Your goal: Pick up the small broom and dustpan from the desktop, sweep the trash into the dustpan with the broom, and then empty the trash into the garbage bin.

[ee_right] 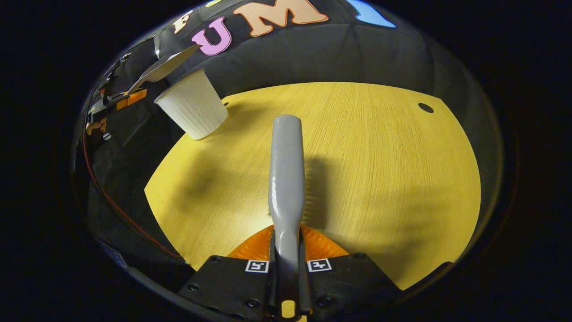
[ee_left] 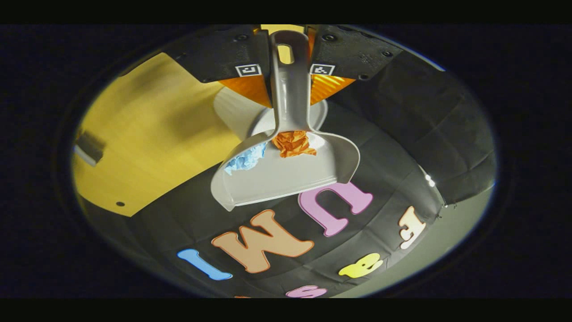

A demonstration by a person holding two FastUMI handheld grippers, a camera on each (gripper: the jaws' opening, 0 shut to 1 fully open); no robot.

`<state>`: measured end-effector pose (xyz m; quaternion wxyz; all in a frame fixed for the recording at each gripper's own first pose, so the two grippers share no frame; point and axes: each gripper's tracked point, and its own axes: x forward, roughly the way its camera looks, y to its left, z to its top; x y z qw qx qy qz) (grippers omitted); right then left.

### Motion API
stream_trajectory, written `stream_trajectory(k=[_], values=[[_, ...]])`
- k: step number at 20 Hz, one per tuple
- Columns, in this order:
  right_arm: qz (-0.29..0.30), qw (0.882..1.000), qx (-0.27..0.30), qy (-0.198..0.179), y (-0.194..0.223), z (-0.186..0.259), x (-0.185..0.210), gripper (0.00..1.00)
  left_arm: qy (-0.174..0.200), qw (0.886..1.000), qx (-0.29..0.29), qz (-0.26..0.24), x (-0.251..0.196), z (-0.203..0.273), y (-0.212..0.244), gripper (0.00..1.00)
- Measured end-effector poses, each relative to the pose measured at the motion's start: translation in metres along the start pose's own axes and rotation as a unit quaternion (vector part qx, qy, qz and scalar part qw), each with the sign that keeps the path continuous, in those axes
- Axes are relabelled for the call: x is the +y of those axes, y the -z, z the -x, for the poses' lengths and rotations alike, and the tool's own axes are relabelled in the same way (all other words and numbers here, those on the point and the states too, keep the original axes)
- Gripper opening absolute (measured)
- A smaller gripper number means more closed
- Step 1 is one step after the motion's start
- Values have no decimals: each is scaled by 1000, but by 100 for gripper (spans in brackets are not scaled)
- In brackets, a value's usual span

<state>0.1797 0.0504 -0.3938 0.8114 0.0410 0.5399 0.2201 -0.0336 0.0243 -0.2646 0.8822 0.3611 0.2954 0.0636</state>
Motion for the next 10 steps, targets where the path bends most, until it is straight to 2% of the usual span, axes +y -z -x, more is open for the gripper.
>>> stream_trajectory(k=[3, 6, 8, 10], values=[[2, 1000, -2, -9, 0, 2, 0, 16, -34, 997, 26, -63, 12, -5, 9, 25], [11, 1000, 3, -11, 0, 2, 0, 16, -60, 988, 56, -134, 29, -14, 20, 25], [18, 1000, 6, -10, -1, 3, -2, 16, -72, 973, 71, -207, 41, -23, 23, 24], [22, 1000, 11, -12, -2, 4, 0, 16, -94, 948, 80, -294, 61, -27, 29, 25]])
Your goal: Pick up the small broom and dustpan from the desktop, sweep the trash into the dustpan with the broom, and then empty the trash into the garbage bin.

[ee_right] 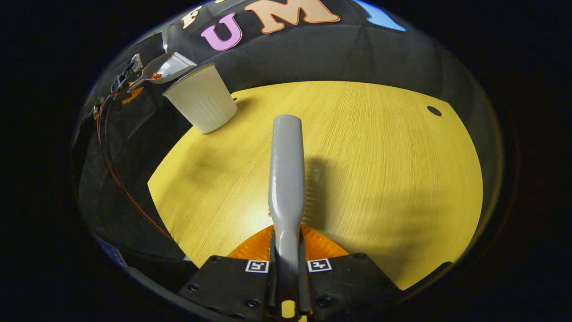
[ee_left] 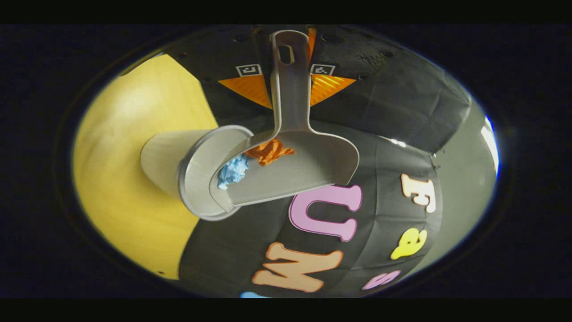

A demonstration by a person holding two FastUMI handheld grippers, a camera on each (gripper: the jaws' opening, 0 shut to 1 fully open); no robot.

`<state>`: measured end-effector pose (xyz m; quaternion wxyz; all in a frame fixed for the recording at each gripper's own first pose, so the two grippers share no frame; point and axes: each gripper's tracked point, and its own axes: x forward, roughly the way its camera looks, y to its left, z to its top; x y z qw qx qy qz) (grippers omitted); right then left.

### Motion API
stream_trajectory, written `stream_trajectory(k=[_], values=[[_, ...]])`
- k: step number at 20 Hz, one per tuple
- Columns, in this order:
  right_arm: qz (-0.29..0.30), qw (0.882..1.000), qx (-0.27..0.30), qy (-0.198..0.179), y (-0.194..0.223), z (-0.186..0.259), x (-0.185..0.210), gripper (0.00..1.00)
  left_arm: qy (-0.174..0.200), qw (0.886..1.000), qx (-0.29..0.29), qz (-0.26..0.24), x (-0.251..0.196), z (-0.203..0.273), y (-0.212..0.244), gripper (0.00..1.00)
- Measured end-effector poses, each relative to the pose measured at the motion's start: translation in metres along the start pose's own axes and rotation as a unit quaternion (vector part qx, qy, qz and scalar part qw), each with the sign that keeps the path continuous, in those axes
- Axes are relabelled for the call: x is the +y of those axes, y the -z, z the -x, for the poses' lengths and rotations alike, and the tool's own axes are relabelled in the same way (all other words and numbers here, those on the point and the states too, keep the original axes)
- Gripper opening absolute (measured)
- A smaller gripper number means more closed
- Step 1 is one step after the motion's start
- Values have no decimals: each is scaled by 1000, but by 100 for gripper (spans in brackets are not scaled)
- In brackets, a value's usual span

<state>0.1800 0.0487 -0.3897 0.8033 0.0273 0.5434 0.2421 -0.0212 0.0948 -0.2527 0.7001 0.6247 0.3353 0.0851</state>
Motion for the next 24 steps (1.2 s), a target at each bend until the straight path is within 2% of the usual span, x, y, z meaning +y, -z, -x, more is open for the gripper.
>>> stream_trajectory(k=[4, 6, 8, 9, 10, 11, 13, 14, 16, 18, 20, 23, 24], values=[[5, 1000, 2, -2, -1, 1, 1, 16, -5, 996, 20, -92, 1, -4, 15, 25], [11, 1000, 3, -1, -1, 3, 1, 16, -31, 985, 9, -171, 5, -2, 6, 25], [17, 1000, 5, 4, -1, 3, 1, 16, -59, 969, 8, -240, 20, -6, 0, 25], [19, 1000, 6, 4, -2, 4, 2, 16, -67, 963, 7, -261, 24, -7, -1, 25], [22, 1000, 6, 4, -3, 4, 1, 16, -64, 964, 10, -257, 27, -10, -1, 25], [22, 1000, 4, 4, -2, 3, 1, 16, -52, 973, 3, -223, 24, -11, -2, 24], [14, 1000, 0, 0, -1, 3, 1, 16, -18, 995, 8, -98, 14, -6, -3, 24], [11, 1000, -2, 1, -1, 2, 0, 16, -7, 999, -2, -41, 10, -3, -8, 28], [6, 1000, -9, 6, -1, 2, 2, 16, 0, 999, -18, 43, 7, 4, -20, 24], [-5, 1000, -26, 9, -1, 3, 3, 16, 20, 993, -29, 111, 0, 16, -31, 21], [-18, 999, -50, 14, 2, -4, 5, 16, 46, 981, -55, 181, -13, 32, -53, 27], [-39, 996, -82, 22, 7, -15, 8, 16, 81, 952, -88, 280, -40, 66, -85, 27], [-47, 994, -94, 26, 8, -17, 9, 16, 98, 942, -97, 306, -54, 77, -96, 24]])
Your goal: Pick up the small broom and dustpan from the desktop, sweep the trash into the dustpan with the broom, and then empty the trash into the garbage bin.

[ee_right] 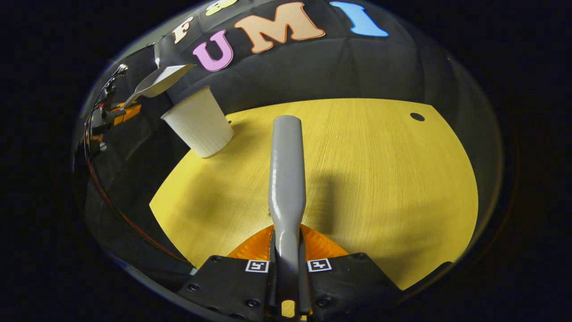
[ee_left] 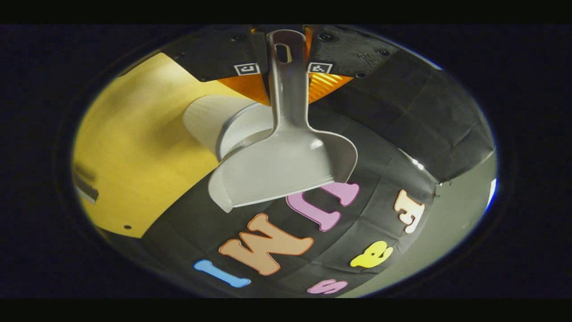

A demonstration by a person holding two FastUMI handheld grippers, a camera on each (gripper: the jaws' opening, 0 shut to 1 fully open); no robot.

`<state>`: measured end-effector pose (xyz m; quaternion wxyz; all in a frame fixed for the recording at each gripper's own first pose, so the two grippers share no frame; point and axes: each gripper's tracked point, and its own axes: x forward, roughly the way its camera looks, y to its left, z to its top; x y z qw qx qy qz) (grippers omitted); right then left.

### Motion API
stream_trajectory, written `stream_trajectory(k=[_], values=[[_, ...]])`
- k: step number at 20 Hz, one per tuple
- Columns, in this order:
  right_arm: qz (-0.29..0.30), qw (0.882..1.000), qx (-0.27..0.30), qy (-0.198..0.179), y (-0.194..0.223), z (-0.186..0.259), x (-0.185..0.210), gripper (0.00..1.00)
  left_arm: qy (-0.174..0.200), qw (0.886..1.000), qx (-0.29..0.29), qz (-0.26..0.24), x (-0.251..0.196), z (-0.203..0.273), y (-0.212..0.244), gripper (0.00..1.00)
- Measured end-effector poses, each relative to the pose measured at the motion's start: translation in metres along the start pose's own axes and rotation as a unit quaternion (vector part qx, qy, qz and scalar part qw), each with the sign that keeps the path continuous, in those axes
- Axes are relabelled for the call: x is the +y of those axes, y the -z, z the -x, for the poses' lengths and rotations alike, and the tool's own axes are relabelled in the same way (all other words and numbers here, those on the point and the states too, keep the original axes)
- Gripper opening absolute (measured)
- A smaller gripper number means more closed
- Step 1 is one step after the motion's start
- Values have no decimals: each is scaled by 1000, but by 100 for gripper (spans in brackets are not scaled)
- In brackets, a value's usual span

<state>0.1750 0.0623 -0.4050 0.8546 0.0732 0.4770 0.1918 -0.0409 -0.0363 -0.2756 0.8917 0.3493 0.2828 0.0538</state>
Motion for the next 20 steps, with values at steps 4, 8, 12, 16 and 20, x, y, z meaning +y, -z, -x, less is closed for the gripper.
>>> stream_trajectory(k=[4, 8, 12, 16, 20], values=[[-23, 998, -56, 34, -5, 10, 7, 16, 77, 992, -17, 97, -84, 29, -12, 24], [-33, 993, -95, 60, -10, 22, 12, 15, 150, 969, -3, 198, -159, 50, -13, 24], [-23, 992, -92, 81, -13, 17, 8, 16, 189, 950, 33, 248, -221, 69, 11, 25], [-2, 993, -68, 99, -5, -1, 1, 16, 195, 951, 84, 224, -264, 67, 52, 23], [-4, 994, -30, 110, 17, -29, -5, 16, 217, 941, 138, 220, -306, 82, 93, 26]])
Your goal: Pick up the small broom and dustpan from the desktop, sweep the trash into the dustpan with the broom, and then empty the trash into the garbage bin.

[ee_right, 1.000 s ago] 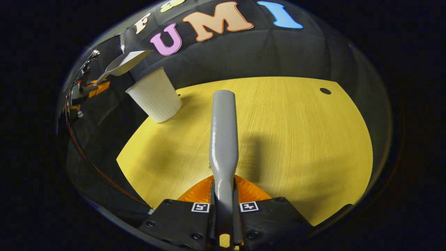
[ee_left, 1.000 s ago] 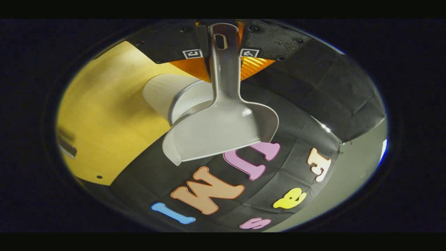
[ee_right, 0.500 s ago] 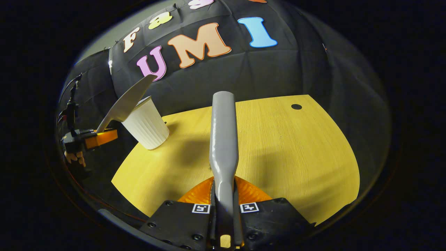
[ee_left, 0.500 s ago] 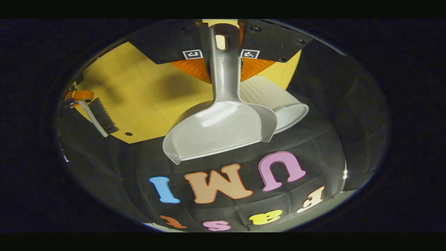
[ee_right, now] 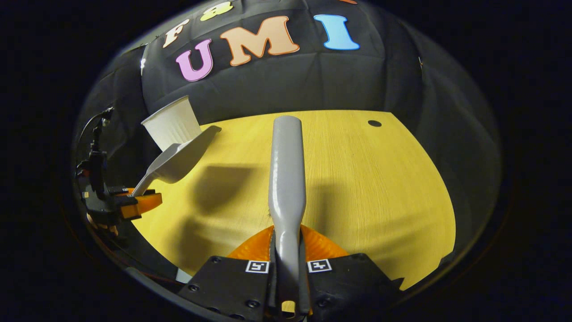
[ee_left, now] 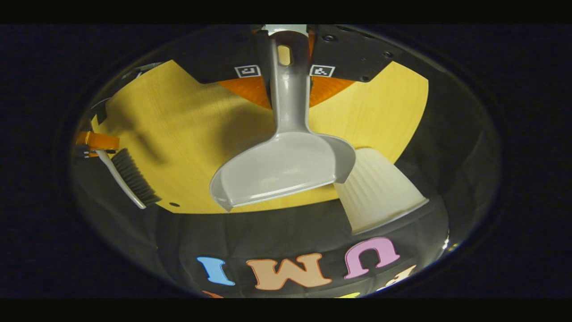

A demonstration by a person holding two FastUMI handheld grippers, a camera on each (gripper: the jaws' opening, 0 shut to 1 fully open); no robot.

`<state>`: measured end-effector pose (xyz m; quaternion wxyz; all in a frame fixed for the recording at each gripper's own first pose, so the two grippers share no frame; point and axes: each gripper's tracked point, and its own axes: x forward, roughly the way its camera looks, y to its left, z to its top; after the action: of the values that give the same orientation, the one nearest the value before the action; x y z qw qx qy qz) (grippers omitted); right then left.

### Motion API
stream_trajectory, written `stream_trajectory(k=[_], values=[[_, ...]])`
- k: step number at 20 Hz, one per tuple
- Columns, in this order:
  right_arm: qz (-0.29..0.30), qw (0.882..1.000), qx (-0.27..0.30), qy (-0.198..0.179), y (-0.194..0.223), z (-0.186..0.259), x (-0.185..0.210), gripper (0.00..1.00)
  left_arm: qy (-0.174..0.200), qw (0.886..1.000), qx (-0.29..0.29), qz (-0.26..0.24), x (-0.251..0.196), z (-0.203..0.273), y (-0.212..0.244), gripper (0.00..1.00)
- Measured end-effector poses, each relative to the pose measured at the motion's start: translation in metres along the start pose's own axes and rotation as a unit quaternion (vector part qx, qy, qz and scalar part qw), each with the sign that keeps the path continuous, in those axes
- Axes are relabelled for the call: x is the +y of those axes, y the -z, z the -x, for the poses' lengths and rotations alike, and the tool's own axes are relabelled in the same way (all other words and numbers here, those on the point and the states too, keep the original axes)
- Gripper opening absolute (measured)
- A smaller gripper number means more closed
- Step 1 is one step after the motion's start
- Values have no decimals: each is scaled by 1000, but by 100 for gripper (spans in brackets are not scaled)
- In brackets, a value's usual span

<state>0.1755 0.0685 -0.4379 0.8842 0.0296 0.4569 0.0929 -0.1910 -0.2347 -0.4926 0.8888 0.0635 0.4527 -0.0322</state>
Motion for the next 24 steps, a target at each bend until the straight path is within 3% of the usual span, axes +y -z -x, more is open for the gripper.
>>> stream_trajectory(k=[11, 14, 19, 20, 21, 22, 24], values=[[15, 986, 145, 76, 28, -14, -1, 16, -21, 996, 66, -49, 1, -18, 46, 26], [21, 985, 152, 84, 9, -6, 3, 17, -31, 994, 79, -66, 2, -22, 55, 28], [20, 984, 161, 78, 13, -6, 7, 21, -36, 995, 68, -60, 3, -21, 54, 33], [20, 984, 157, 76, 10, -3, 7, 23, -37, 996, 60, -62, 3, -20, 49, 48], [22, 985, 153, 73, 10, 2, 6, 24, -40, 996, 48, -63, 2, -17, 46, 72], [24, 986, 149, 67, 8, 8, 7, 32, -47, 996, 32, -67, 4, -14, 40, 96], [35, 988, 137, 60, 1, 20, 9, 49, -67, 996, -3, -66, 6, -3, 25, 95]])
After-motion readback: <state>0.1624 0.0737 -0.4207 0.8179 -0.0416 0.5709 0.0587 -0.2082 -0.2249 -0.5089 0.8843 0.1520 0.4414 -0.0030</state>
